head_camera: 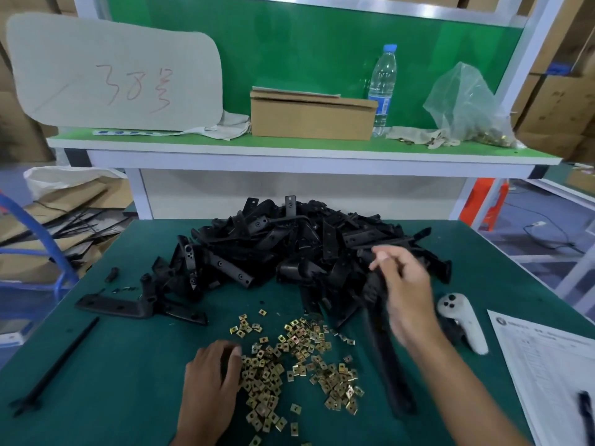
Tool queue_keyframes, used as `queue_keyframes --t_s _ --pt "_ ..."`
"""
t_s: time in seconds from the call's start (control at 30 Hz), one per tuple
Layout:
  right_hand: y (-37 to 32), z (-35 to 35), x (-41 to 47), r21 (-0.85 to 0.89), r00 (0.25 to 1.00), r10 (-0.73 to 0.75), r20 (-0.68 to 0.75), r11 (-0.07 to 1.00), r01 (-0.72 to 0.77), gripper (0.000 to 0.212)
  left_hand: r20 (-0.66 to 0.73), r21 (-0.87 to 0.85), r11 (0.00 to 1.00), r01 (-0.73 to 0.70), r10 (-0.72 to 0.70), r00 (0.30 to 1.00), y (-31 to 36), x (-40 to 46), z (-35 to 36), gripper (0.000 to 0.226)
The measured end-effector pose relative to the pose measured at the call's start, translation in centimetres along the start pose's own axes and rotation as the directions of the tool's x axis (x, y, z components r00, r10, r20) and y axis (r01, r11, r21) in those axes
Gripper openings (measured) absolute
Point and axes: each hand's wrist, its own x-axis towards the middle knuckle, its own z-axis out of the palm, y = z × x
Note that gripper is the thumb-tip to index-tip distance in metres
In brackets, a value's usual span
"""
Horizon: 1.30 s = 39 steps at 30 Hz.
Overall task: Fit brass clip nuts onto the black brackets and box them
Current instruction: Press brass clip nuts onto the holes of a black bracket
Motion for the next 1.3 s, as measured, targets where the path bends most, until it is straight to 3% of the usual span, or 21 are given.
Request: queue_keyframes --t_s 0.07,0.13,0.2,0.23,0.37,0.5,0.57,0.67,0.73,0.83,0.93,1.0,1.2,1.23,1.3 --pt "1.7 2.3 -2.9 -0.066 0.953 0.228 0.198 0.974 -0.219 0.023 0.024 -0.093 0.993 -0.075 0.077 0.997 0.7 -1.1 -0.4 0.034" --pt "3.8 4.4 -5.4 -0.208 0.907 0.310 0.284 0.944 -0.258 0.019 0.131 -0.252 0.964 -0.090 0.127 0.983 2.1 -2.5 -0.5 0.043" --pt "5.1 6.1 -7.1 -0.225 0.888 0.350 0.299 0.930 -0.291 0.017 0.287 -0.319 0.947 -0.034 0.131 0.949 3.7 -3.1 0.1 0.063" --pt "5.4 6.7 -7.6 -0.237 0.890 0.350 0.294 0.928 -0.287 0.016 0.315 -0.302 0.953 -0.029 0.129 0.940 4.4 -3.1 0.6 0.061" --pt "5.9 6.2 -8.1 -0.247 0.901 0.284 0.327 0.946 -0.209 0.016 0.182 -0.378 0.922 0.083 -0.014 0.983 5.7 -2.0 1.0 0.005" --pt "7.9 4.4 -8.1 -0.442 0.852 0.187 0.489 0.895 0.057 0.023 0.096 -0.623 0.744 0.242 -0.234 0.967 3.8 1.2 -0.5 0.030" --pt "9.3 4.7 -9.1 -0.558 0.738 0.212 0.641 0.789 0.257 0.040 0.059 -0.663 0.711 0.234 -0.263 0.963 2.6 3.1 -0.8 0.040" --pt "11.1 5.9 -9.8 -0.575 0.604 0.188 0.774 0.607 0.549 0.068 0.047 -0.711 0.667 0.224 -0.273 0.961 1.1 4.6 -0.2 0.033" --pt "11.4 6.8 -9.3 -0.532 0.538 0.174 0.825 0.559 0.636 0.065 0.041 -0.722 0.668 0.182 -0.222 0.974 0.1 4.4 0.3 0.024" --pt "11.3 7.2 -7.3 -0.466 0.478 0.152 0.865 0.596 0.653 0.047 0.091 -0.726 0.671 0.149 -0.120 0.989 -0.3 4.2 1.0 0.021" --pt "11.2 6.9 -5.7 -0.446 0.498 0.097 0.862 0.615 0.651 0.027 0.144 -0.708 0.693 0.138 -0.050 0.988 0.1 4.5 1.3 0.022" --pt "11.6 6.8 -5.4 -0.453 0.552 0.065 0.832 0.654 0.606 0.021 0.148 -0.682 0.723 0.107 -0.007 0.989 0.1 4.5 1.4 0.020" --pt "12.4 6.0 -5.3 -0.439 0.752 -0.029 0.658 0.797 0.415 0.021 0.180 -0.594 0.799 0.090 0.023 0.983 0.1 4.3 1.2 0.013" --pt "12.4 5.9 -5.2 -0.447 0.776 -0.023 0.630 0.806 0.387 0.021 0.183 -0.605 0.790 0.100 0.016 0.983 0.3 4.3 1.3 0.005" --pt "12.3 5.7 -5.1 -0.453 0.804 -0.007 0.595 0.823 0.342 0.022 0.183 -0.634 0.766 0.108 0.012 0.983 0.6 4.1 1.4 0.012"
